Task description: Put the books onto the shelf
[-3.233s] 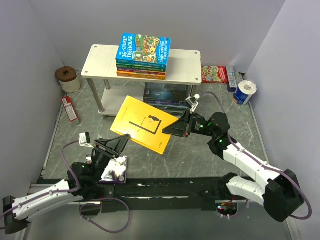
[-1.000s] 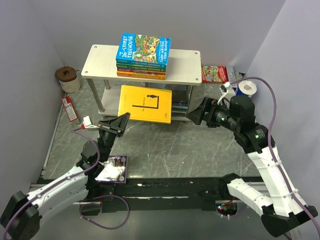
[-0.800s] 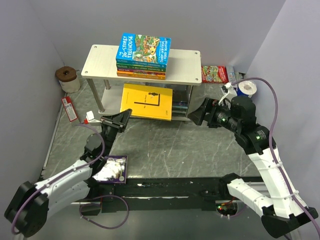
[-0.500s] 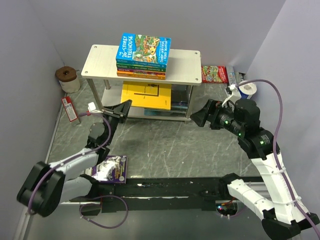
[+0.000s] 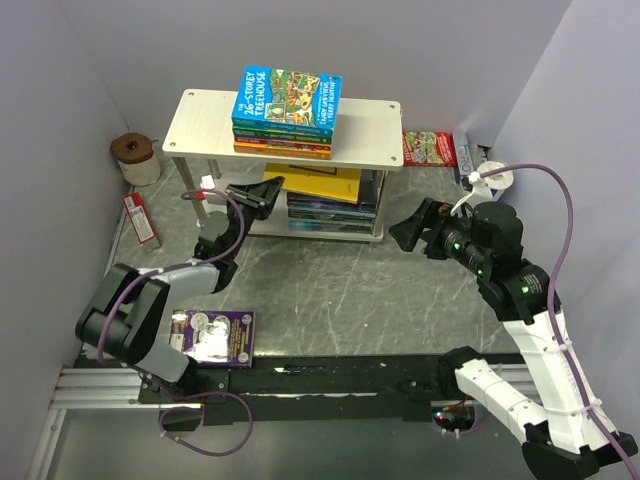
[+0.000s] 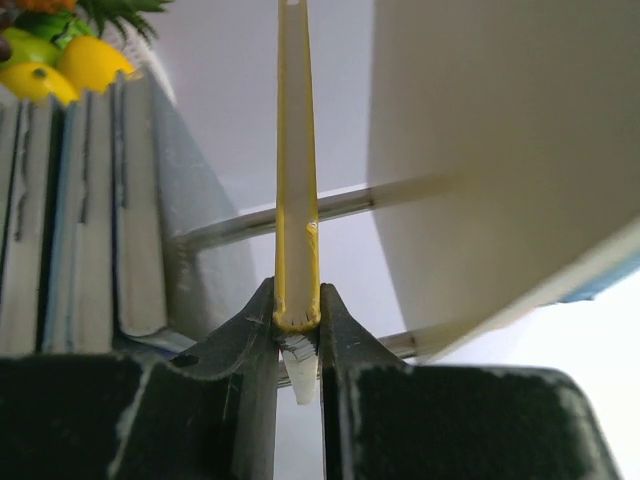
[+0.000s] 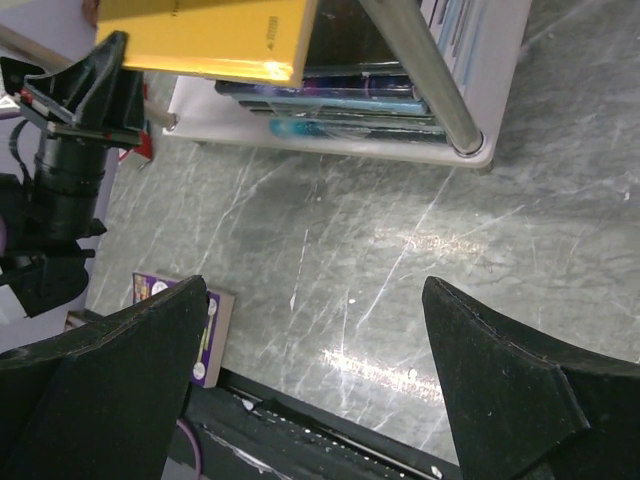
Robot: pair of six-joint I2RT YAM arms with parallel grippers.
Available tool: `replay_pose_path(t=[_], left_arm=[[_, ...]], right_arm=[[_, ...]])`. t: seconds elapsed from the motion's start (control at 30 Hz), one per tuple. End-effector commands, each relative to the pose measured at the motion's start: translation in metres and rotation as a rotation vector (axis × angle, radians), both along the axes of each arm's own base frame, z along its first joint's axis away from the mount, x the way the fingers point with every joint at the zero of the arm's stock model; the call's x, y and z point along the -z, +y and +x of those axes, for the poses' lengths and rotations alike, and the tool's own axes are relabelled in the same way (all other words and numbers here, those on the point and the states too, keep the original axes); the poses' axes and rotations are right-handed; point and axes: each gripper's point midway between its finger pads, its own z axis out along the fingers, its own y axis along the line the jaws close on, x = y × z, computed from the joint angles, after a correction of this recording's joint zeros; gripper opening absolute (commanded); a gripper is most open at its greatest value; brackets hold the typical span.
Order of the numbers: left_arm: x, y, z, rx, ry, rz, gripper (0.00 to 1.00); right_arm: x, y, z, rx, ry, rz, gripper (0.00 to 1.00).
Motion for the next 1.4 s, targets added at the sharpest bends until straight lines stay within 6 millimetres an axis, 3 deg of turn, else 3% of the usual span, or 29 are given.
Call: replay_pose_path(t=[0.0, 0.13, 0.43, 0.8, 0.97, 1.37], left_arm=[[-0.058, -0.003, -0.003, 0.036, -0.176, -0.108, 0.01], [-0.043, -0.011, 0.012, 0.041, -0.143, -0.099, 0.01], [-0.021, -0.022, 0.025, 0.071, -0.089, -0.064, 0.03], [0.004, -0.032, 0.016, 0.14, -0.033, -0.009, 0.38], [0.007, -0.034, 0.008, 0.159, -0.024, 0.058, 0.45], [0.052, -0.045, -0.007, 0.267, 0.141, 0.273, 0.54]], right_arm=[[-0.006, -0.008, 0.01, 0.056, -0.05, 0.008, 0.95], [-0.001, -0.006, 0.013, 0.059, -0.042, 0.019, 0.95], [0.007, -0.004, 0.019, 0.056, -0.017, 0.016, 0.95], [0.01, 0.0, 0.024, 0.046, -0.008, 0.018, 0.95], [0.008, 0.001, 0.024, 0.041, -0.014, 0.022, 0.95], [0.015, 0.005, 0.024, 0.018, -0.005, 0.026, 0.94]])
